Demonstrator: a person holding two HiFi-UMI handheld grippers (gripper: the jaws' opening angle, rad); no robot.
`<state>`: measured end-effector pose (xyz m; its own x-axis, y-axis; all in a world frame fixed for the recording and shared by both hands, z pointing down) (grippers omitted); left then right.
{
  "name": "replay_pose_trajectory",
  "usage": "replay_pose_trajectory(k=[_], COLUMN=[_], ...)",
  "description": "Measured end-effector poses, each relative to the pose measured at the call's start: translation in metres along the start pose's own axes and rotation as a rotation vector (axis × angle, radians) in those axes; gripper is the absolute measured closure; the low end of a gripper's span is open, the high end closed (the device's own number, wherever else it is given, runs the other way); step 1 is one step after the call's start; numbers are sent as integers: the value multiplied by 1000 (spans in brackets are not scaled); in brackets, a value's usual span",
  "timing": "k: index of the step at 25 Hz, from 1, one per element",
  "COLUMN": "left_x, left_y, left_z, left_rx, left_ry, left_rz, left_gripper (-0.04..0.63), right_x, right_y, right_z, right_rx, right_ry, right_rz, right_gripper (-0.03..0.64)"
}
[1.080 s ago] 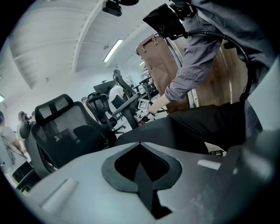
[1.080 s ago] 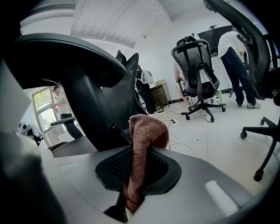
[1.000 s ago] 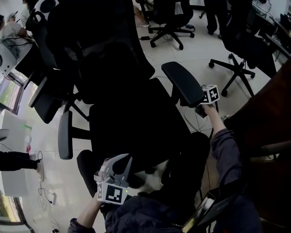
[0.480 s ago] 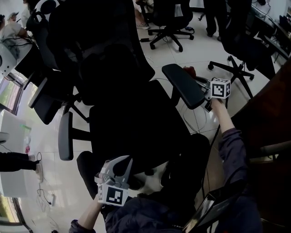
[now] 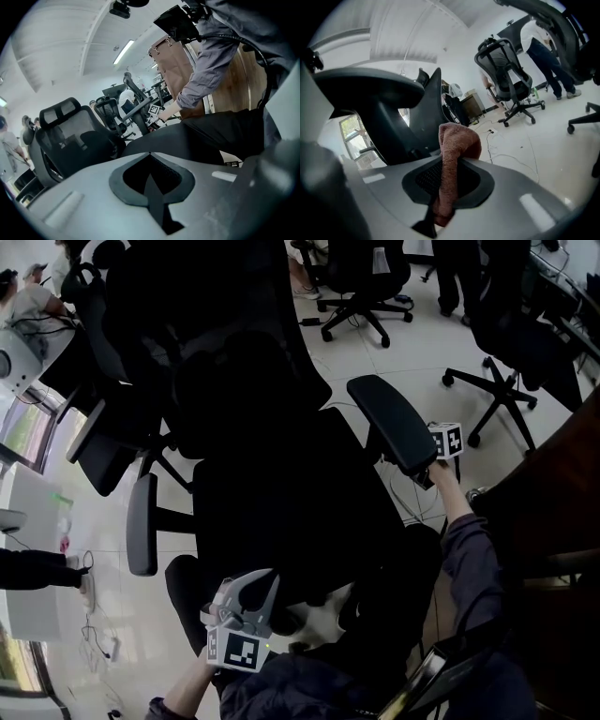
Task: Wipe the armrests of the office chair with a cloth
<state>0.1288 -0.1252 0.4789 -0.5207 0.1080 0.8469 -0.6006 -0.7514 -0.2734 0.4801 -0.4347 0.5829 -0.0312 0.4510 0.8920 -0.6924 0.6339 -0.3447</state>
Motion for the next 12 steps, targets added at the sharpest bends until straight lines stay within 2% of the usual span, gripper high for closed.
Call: replay_pose_trajectory(k=[7, 9, 12], left_x=[3, 4, 4], left_y=[-1, 0, 0], left_z=[3, 3, 4], left_rx=[3, 2, 1], left_ry=[5, 4, -11], left_rz=[6, 5, 5], left_gripper=[578, 578, 578], right_x=[42, 38, 8], right_y=[-15, -12, -6], right_z=[14, 9, -5], right_rx=[72, 61, 23], right_ry=[105, 93, 11], right_rz=[52, 49, 38], right_gripper=[568, 568, 568])
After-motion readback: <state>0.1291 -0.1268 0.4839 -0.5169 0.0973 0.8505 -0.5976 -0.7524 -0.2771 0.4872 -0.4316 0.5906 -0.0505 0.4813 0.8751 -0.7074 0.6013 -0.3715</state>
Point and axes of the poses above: the fingertips, and each gripper's own axes: z forward along the fingers, y to its left, x out of its underside, the point moved 6 cm from there along -z, backward along the fingers, and after that the axes turned 12 degrees about -z, right-handed, at the moved point
